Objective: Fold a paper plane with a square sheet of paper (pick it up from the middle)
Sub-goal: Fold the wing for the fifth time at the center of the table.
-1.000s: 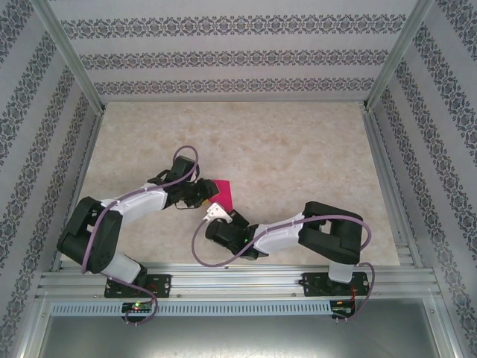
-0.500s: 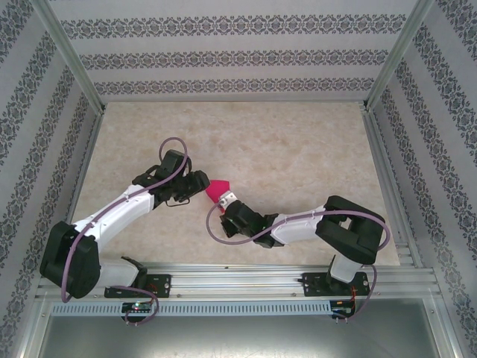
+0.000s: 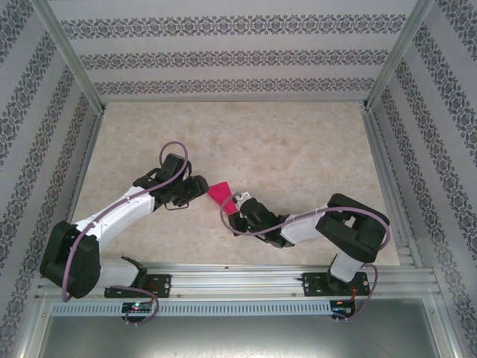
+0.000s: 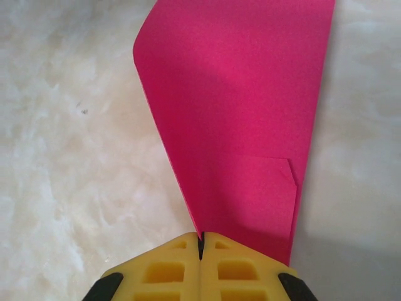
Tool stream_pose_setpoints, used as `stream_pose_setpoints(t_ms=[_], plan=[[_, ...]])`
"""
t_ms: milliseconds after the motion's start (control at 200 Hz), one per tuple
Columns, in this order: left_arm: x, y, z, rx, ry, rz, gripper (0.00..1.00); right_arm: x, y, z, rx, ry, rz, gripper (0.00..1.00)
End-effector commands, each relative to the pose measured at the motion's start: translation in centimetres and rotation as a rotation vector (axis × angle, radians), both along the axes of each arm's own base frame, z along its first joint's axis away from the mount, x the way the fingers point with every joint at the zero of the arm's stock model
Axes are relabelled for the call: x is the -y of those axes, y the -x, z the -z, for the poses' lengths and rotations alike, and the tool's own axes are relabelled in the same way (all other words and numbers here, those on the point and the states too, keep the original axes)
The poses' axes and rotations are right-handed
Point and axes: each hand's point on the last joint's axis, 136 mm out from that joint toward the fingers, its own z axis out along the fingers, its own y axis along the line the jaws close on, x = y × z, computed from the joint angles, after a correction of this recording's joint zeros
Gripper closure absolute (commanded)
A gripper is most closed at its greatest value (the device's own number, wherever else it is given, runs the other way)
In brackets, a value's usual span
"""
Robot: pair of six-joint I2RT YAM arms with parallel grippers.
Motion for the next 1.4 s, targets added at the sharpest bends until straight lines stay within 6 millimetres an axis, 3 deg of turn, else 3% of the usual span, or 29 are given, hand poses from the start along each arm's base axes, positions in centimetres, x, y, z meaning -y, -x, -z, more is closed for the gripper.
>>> stream_pose_setpoints(t_ms=[0,215,550,854,1109,1394], plan=[[0.3,0.3,0.5,-0.008,0.008,0.019,0.38,-1.0,-0.1,-2.3,-0.051,-0.162,0.001,1.0],[1.3,0.2,0.5,0.0,0.057,0.044,0.38,-0.5,-0.9,-2.5,-0.148,-0.303,0.017,1.0],[4.8,-1.5,0.7,-0.04,0.199,0.094,0.36,-0.7,-1.1,-1.5,-0.195,-0.298,0.018,1.0],[4.8,-1.1,1.2,-0.028,0.191,0.129,0.36,-0.9,-0.7,-3.1,-0.218,-0.34,-0.003,1.0],[6.4,-2.7,2.3,-0.136,0.215,0.112,0.33,-0.9,-0.7,-2.3,-0.182,-0.281,-0.017,1.0],[5.7,-1.7,5.0,-0.278,0.161,0.062,0.42,-1.7,-0.4,-2.6,-0.03,-0.169,-0.06,0.99]])
